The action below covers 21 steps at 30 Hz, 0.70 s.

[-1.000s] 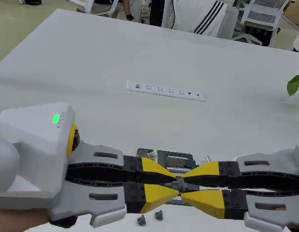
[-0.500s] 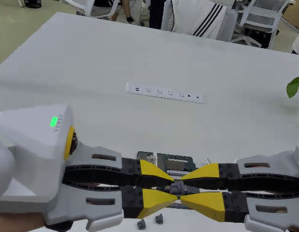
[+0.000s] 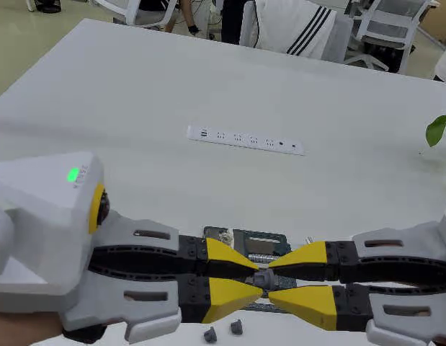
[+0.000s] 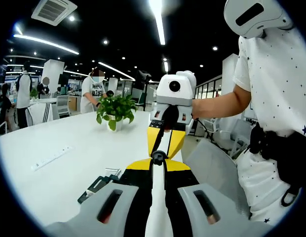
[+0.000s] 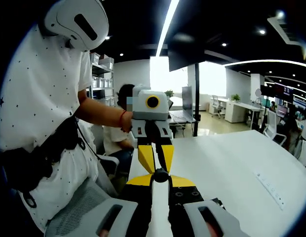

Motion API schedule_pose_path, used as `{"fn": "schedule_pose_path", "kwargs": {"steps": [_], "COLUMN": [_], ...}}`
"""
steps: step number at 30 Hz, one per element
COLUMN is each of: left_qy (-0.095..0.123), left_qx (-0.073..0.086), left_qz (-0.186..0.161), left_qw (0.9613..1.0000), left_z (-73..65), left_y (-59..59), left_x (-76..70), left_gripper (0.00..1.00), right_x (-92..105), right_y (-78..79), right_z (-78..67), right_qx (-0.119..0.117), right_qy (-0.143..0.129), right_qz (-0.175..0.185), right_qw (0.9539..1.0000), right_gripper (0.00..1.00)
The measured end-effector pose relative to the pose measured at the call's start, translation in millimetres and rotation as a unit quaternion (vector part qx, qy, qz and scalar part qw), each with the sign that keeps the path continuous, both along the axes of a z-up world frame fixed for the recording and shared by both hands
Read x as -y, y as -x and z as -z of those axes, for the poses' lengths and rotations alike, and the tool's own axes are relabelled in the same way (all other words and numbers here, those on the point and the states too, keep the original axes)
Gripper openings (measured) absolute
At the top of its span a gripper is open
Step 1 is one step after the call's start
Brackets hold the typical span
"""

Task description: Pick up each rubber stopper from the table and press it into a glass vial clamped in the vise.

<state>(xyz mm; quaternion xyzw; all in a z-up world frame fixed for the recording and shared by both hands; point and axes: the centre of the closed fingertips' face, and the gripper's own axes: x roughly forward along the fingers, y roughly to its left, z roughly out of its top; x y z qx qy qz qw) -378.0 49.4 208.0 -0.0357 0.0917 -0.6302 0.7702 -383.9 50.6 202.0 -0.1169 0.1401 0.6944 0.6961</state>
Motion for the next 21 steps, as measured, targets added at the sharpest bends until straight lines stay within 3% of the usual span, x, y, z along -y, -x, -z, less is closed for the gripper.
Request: {"fn": "schedule_pose_path", "kwargs": {"steps": [5, 21], "left_qy": [0.019, 0.021], "left_qx": [-0.016, -0.017], "left_qz": [0.001, 0.001], "left_qw": [0.9997, 0.9996], "left_z": [-5.3, -5.0], "left_y": [0.0, 2.0], "left_x": [-2.7, -3.6], "left_gripper": [0.04, 0.04], "right_x": [-2.2, -7.3], "right_y": [0.7, 2.7], "right_z": [-4.9, -6.9], "right_qx": [0.004, 0.011], "right_qy": [0.0, 0.007], "right_qz": [-0.008, -0.012], "right_qw": [1.0, 0.9998], "right_gripper": [0.06, 0.06]}}
